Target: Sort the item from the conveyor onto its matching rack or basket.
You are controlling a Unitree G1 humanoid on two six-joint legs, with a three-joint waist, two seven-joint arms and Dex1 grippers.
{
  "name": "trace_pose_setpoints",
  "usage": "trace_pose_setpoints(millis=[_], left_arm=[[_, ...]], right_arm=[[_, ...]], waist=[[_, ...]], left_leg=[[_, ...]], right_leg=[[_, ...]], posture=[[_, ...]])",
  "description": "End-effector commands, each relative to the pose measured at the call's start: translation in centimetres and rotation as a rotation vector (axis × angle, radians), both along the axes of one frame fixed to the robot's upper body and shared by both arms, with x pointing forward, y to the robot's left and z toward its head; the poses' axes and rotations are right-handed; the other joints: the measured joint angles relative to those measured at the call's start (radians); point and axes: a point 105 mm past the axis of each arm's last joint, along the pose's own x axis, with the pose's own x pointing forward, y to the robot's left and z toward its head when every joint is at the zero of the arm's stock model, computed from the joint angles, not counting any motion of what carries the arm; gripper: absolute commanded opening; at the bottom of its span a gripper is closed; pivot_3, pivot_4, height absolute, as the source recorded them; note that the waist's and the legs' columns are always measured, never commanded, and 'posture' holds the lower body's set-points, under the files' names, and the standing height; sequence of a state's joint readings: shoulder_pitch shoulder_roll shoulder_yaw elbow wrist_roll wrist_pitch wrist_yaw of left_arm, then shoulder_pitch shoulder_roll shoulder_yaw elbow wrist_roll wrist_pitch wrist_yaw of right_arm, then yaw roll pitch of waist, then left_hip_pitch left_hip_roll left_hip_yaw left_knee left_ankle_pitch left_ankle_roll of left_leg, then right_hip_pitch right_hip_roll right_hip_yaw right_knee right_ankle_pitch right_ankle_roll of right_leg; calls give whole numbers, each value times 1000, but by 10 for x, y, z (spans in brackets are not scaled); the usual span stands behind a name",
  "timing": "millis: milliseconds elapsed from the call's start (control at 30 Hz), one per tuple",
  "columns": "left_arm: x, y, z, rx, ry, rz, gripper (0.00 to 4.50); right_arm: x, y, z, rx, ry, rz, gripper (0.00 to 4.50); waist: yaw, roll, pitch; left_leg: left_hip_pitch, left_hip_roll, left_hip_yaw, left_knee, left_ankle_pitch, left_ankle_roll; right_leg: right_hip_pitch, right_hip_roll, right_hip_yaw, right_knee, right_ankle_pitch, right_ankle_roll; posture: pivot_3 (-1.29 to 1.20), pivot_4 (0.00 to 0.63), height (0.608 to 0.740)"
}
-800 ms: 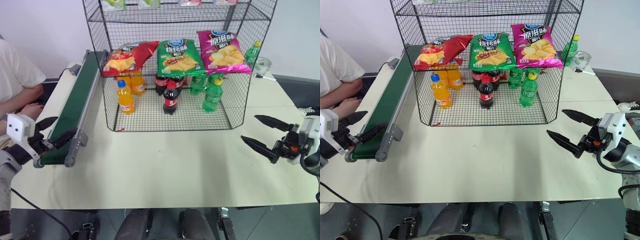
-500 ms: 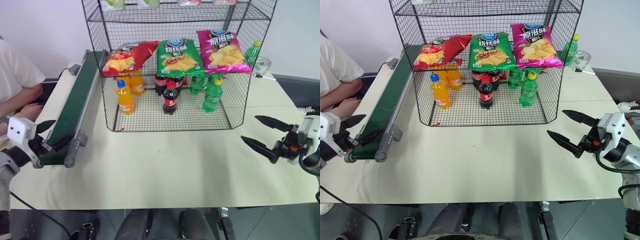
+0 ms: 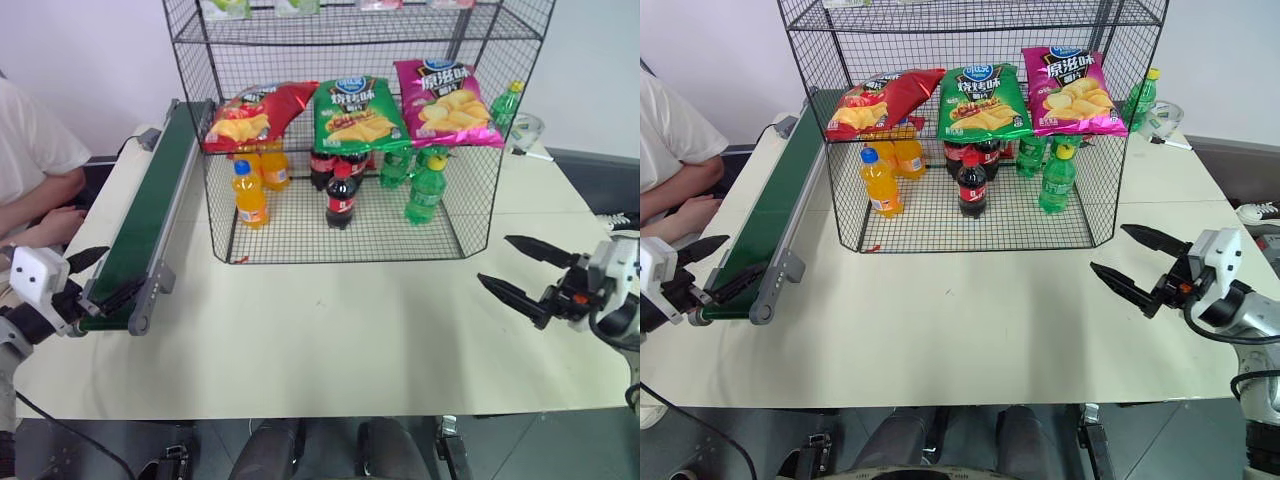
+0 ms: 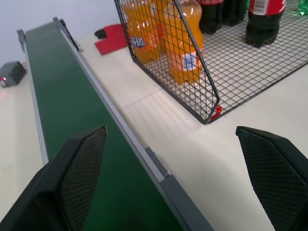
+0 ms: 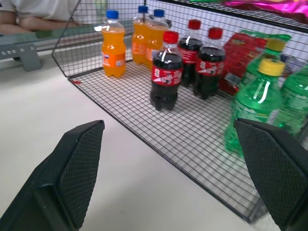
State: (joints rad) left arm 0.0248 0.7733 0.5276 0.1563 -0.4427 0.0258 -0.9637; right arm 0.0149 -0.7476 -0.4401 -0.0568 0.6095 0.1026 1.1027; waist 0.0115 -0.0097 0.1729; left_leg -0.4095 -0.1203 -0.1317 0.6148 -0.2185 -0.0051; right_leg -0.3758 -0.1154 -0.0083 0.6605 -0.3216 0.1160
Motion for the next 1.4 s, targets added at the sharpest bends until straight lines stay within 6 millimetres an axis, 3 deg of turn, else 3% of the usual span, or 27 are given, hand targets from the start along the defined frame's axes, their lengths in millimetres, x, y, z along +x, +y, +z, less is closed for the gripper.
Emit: trace_pose_setpoints(millis=[33, 300, 600, 933, 1133, 1400], left_arm=[[0, 1, 13, 36, -72, 16, 4482], [4, 13, 15, 127, -129, 112, 4482], [0, 6, 18, 124, -149, 49, 4482], [-12, 4, 11, 504, -294, 71, 4482], [-34, 6, -2, 796, -369, 59, 4482], [-59, 26, -13, 1072, -384, 62, 4482]], right_arm=[[3, 10, 12, -8, -54, 27, 4500], [7, 16, 11, -3, -52, 45, 4500], [8, 18, 5, -2, -43, 64, 4500], [13, 53, -2, 68, -40, 133, 4500], [10, 85, -11, 80, -4, 257, 4500], [3, 116, -21, 43, 69, 470, 4500]], waist=[[0, 0, 0], [0, 0, 0], [-1, 0, 0], [0, 0, 0], [-3, 0, 0], [1, 0, 0]], left_leg=[[0, 0, 0, 0, 0, 0], [0, 0, 0, 0, 0, 0], [0, 0, 0, 0, 0, 0], [0, 0, 0, -1, 0, 0], [0, 0, 1, -2, 0, 0], [0, 0, 1, -2, 0, 0]], right_leg=[[0, 0, 0, 0, 0, 0], [0, 0, 0, -1, 1, 2], [0, 0, 0, -1, 1, 3], [0, 0, 0, -1, 1, 3], [-4, 0, 0, -1, 1, 3], [-5, 1, 0, -1, 2, 3]], posture=[[0, 150, 740], [0, 150, 740], [0, 150, 740], [0, 150, 740], [0, 150, 740], [0, 150, 740]])
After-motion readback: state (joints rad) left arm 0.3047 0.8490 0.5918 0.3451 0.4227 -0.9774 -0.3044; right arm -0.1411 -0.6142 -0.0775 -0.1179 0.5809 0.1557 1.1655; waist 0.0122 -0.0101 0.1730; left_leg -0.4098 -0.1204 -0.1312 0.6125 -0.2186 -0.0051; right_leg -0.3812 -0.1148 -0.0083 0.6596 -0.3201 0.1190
